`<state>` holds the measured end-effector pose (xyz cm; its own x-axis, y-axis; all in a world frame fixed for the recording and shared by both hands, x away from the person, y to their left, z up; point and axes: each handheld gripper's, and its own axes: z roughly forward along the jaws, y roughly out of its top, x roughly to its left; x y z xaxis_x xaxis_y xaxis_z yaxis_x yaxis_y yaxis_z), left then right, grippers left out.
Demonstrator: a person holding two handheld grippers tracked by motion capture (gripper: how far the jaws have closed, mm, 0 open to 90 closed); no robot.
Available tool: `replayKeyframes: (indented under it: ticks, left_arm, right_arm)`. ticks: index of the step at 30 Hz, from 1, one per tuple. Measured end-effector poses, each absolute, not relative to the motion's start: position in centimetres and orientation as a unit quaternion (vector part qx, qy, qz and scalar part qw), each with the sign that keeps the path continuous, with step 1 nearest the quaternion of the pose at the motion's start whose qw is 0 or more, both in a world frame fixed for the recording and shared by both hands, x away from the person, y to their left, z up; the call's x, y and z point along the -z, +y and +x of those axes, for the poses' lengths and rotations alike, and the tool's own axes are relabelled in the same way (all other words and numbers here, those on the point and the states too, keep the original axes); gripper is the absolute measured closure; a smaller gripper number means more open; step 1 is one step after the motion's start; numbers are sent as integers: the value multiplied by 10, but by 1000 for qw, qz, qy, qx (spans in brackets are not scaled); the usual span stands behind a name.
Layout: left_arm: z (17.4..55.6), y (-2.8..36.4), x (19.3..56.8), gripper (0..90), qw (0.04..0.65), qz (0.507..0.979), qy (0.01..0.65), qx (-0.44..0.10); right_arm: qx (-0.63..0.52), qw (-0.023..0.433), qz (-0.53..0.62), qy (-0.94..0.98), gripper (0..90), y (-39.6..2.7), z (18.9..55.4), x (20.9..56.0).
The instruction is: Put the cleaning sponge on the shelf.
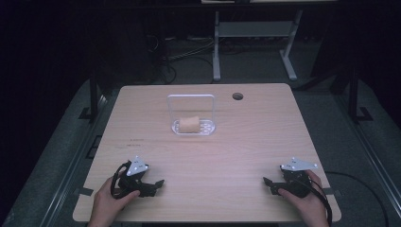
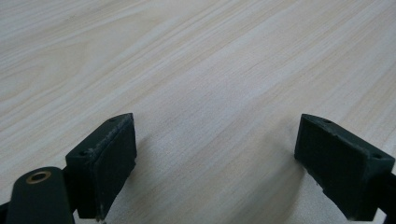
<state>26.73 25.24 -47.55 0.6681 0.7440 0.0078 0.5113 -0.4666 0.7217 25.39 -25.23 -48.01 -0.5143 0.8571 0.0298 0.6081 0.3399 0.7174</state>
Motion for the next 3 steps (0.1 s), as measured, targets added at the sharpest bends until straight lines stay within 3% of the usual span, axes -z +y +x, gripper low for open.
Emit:
replayKeyframes:
  ticks: [3]
  left_arm:
    - [267, 252, 475, 121, 357, 841, 373, -163]
  right_arm:
    - [-350, 182, 459, 796, 153, -251, 254, 481]
